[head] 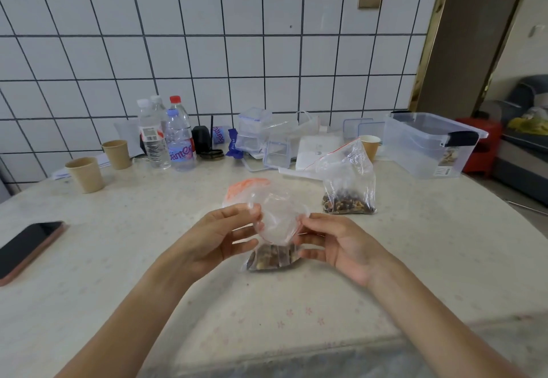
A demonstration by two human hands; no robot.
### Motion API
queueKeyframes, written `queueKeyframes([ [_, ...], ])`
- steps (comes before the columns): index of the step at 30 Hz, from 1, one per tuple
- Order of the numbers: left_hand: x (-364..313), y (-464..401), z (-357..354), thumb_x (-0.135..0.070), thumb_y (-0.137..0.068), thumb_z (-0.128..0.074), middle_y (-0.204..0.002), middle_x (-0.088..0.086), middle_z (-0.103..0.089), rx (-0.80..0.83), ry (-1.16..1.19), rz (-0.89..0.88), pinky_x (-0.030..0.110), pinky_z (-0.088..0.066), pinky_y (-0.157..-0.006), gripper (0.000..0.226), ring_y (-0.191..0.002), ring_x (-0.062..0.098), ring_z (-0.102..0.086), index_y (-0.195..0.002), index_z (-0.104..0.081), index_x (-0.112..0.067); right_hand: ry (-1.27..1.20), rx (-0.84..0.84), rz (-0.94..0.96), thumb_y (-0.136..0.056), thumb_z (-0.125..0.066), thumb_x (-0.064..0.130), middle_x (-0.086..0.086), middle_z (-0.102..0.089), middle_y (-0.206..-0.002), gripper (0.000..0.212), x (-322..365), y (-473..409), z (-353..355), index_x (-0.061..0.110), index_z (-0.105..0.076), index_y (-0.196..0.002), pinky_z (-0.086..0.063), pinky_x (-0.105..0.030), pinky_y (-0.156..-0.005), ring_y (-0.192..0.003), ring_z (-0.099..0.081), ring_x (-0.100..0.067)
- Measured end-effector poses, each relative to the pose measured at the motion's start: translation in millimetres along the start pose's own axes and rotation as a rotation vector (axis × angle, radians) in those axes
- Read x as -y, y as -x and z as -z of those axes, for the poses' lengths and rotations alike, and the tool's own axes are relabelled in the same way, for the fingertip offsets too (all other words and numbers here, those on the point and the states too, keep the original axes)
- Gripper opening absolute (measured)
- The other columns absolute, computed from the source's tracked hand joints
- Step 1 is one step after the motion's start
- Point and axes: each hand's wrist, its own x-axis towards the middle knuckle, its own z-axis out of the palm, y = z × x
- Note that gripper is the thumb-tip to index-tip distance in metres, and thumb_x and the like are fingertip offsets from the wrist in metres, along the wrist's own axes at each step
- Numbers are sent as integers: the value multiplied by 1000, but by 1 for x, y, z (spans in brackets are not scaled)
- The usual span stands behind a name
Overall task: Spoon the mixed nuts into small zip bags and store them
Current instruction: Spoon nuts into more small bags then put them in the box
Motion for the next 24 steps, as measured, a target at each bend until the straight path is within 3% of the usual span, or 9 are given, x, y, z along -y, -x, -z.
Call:
queueKeyframes([
  [3, 0, 1, -2, -31, -65, -93, -94, 9, -75, -110, -69, -88, 24, -57, -60, 28, -76, 12, -71, -86, -77, -21, 61, -126, 91, -93, -68, 3, -13, -63, -71, 7, 3, -1, -5, 2, -64, -87, -60, -36, -59, -64, -66, -25],
  [6, -5, 3, -8, -23, -71, -92, -90, 13, -78, -200, -205, -173, 26, -57, -56, 22, -69, 15, -70, -66, -70, -25, 200, -190, 163, -94, -67, 3, -10, -58, -65, 11, 7, -2, -11, 3, -59, -87, -60, -40, -56, -62, -66, -27],
  [11, -16, 4, -16, 8, -81, -76, -70, 17, -61, -473, -494, -322, 30, -59, -50, 26, -49, 16, -66, -70, -56, -5, 559, -388, 300, -89, -58, -4, -8, -48, -57, 21, 12, -6, -18, 3, -46, -74, -59, -45, -46, -50, -67, -28],
  [13, -21, 4, -18, 6, -80, -71, -65, 11, -62, -554, -758, -395, 24, -53, -46, 26, -49, 19, -69, -66, -55, -9, 795, -429, 422, -84, -56, -6, -6, -40, -55, 26, 12, -9, -18, 4, -37, -69, -51, -41, -41, -47, -67, -34],
  [16, -26, 5, -23, -4, -80, -69, -65, 5, -63, -539, -1041, -436, 33, -52, -48, 22, -59, 27, -71, -66, -54, -14, 970, -444, 503, -77, -55, -6, 6, -34, -50, 33, 14, -11, -22, 15, -34, -63, -37, -32, -46, -51, -63, -44],
  [18, -30, 4, -26, -8, -84, -71, -69, 6, -62, -488, -984, -353, 31, -57, -50, 18, -59, 23, -68, -72, -58, -10, 882, -435, 389, -80, -55, -5, 2, -43, -49, 27, 17, -14, -25, 15, -42, -68, -44, -33, -44, -41, -61, -32],
  [20, -34, 3, -26, -11, -88, -74, -73, 8, -62, -412, -786, -212, 31, -60, -52, 15, -60, 18, -64, -78, -63, -7, 694, -353, 195, -86, -60, -2, -2, -49, -52, 20, 22, -13, -29, 12, -51, -75, -54, -35, -44, -41, -57, -21],
  [24, -37, 4, -22, -30, -90, -78, -95, 13, -76, -245, -456, -12, 34, -62, -64, 23, -78, 21, -73, -99, -78, -9, 377, -127, -11, -93, -72, 20, -2, -52, -60, 17, 35, -5, -29, 7, -70, -84, -55, -33, -50, -52, -58, -19],
])
